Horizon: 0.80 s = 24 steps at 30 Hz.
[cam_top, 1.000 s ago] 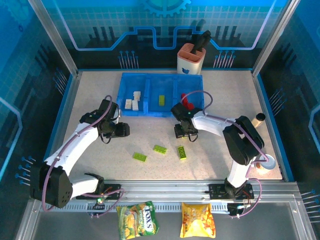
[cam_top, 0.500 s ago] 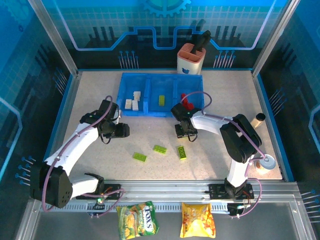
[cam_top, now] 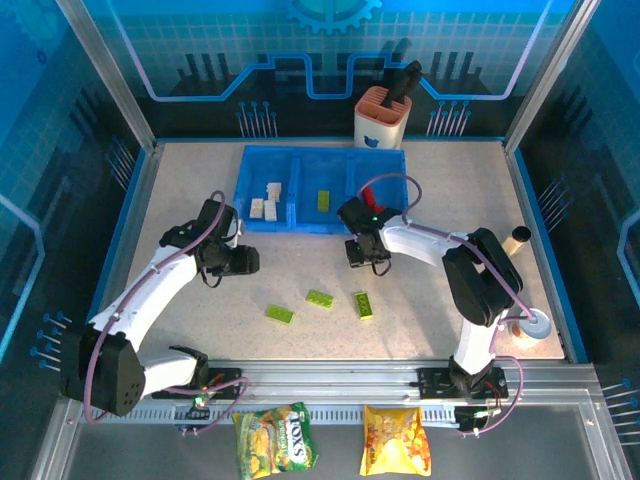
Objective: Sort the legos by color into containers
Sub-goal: Pick up the lego from the center of the table, then place the lego in the container.
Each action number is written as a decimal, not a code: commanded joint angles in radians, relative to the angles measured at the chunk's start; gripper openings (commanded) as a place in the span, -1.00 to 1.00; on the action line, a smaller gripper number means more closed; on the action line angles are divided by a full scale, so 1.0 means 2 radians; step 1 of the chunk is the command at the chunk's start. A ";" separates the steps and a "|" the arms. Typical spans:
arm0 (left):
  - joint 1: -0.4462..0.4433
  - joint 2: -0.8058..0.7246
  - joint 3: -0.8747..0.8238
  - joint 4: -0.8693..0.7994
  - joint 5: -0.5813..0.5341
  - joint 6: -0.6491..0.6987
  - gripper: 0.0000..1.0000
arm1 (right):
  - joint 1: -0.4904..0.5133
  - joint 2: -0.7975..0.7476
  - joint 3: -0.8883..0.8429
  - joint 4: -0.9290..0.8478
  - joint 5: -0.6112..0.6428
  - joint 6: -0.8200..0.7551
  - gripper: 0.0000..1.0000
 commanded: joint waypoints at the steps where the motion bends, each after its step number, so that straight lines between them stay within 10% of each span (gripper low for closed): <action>1: -0.001 -0.004 -0.008 0.005 0.004 0.009 0.11 | 0.013 0.010 0.037 -0.024 -0.002 -0.009 -0.27; 24: -0.001 -0.002 -0.011 0.011 0.022 0.008 0.11 | 0.034 0.121 0.256 -0.067 0.005 -0.030 -0.30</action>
